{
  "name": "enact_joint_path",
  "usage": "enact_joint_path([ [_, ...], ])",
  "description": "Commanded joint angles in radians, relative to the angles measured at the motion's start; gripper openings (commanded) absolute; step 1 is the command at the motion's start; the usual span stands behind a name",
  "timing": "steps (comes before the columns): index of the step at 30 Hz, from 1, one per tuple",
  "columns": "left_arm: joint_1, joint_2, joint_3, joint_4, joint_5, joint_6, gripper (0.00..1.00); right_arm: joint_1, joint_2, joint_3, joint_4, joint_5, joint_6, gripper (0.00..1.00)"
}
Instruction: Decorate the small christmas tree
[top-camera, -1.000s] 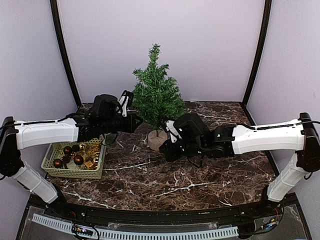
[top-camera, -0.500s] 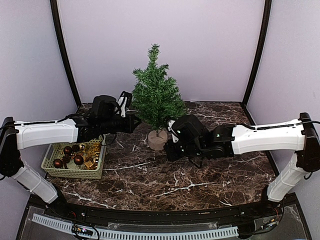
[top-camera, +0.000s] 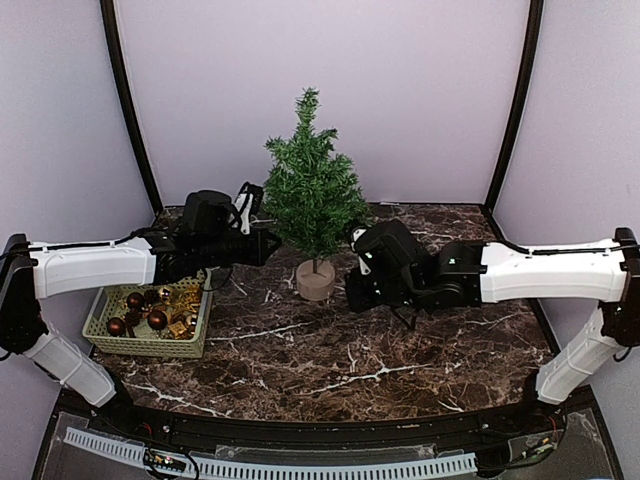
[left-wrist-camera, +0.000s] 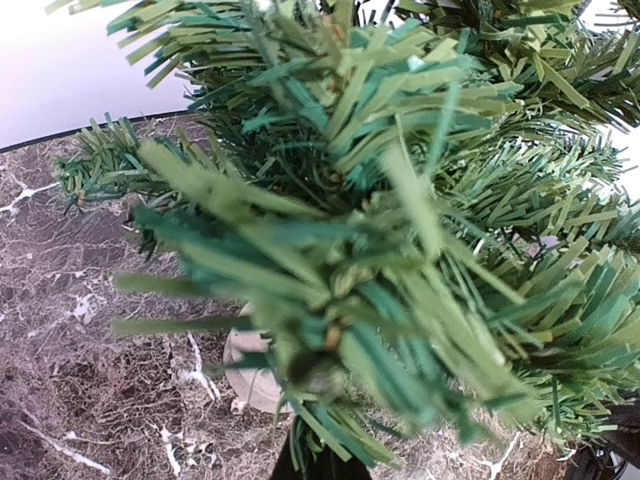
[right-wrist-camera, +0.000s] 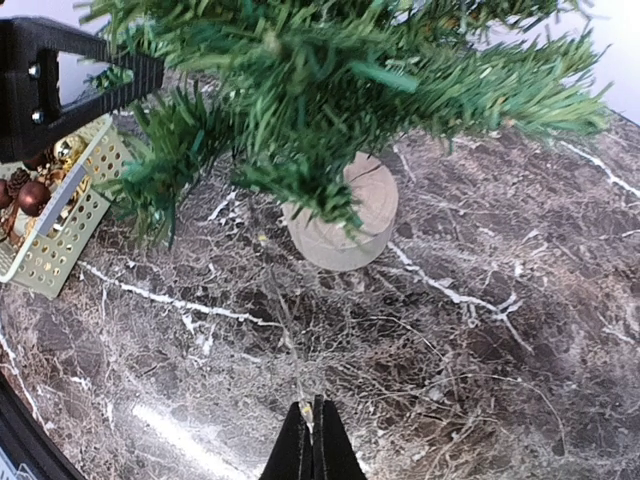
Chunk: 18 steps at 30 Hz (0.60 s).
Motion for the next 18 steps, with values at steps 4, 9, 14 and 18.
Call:
enact_joint_path([
  [4, 0.009, -0.04, -0.022, 0.016, -0.019, 0.012, 0.0, -0.006, -0.057, 0.051, -0.037, 0.068, -0.019, 0.0],
  [9, 0.012, -0.039, -0.024, 0.016, -0.017, 0.012, 0.0, -0.006, -0.075, 0.072, -0.048, 0.063, -0.044, 0.0],
  [14, 0.013, -0.036, -0.029, 0.018, -0.021, 0.019, 0.0, -0.006, -0.082, 0.074, -0.035, 0.066, -0.069, 0.0],
  [18, 0.014, -0.04, -0.038, 0.023, -0.011, 0.032, 0.11, -0.006, -0.062, 0.07, -0.004, 0.04, -0.083, 0.0],
])
